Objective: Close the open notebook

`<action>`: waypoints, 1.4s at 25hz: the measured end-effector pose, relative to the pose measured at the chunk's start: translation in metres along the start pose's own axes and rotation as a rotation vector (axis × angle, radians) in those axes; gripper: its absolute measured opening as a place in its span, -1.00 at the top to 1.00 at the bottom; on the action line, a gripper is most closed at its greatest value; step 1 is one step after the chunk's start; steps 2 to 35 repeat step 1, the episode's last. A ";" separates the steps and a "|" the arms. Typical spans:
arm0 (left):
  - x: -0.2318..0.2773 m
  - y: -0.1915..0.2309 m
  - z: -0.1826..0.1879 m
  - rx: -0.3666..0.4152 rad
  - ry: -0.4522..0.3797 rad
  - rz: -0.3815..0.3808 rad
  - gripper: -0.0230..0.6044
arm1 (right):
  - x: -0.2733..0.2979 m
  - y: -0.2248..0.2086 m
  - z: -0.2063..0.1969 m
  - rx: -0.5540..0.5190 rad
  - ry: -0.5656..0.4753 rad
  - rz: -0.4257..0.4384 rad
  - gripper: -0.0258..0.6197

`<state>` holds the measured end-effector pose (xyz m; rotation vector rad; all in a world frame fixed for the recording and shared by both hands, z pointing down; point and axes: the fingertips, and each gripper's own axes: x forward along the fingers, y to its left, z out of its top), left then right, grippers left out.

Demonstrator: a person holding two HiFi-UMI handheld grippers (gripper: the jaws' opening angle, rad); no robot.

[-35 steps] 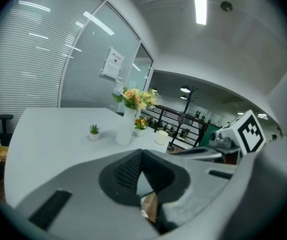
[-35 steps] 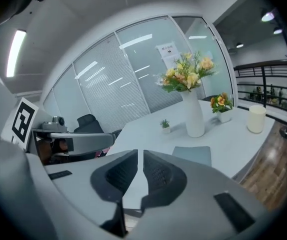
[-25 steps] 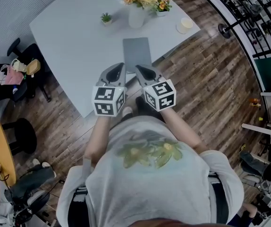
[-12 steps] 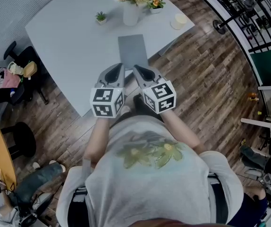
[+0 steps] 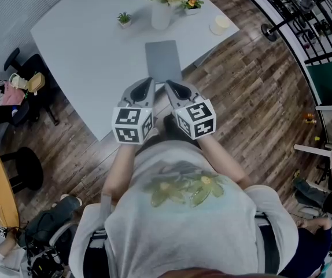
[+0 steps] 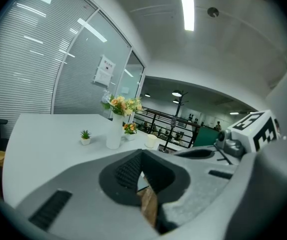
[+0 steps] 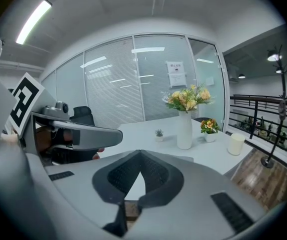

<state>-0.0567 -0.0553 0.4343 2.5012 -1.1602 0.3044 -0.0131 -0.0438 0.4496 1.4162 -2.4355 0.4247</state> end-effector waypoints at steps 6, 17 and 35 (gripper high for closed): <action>0.000 0.000 -0.001 0.000 0.002 0.000 0.92 | 0.000 0.000 -0.001 -0.001 0.003 -0.002 0.87; 0.000 0.000 -0.001 0.000 0.002 0.000 0.92 | 0.000 0.000 -0.001 -0.001 0.003 -0.002 0.87; 0.000 0.000 -0.001 0.000 0.002 0.000 0.92 | 0.000 0.000 -0.001 -0.001 0.003 -0.002 0.87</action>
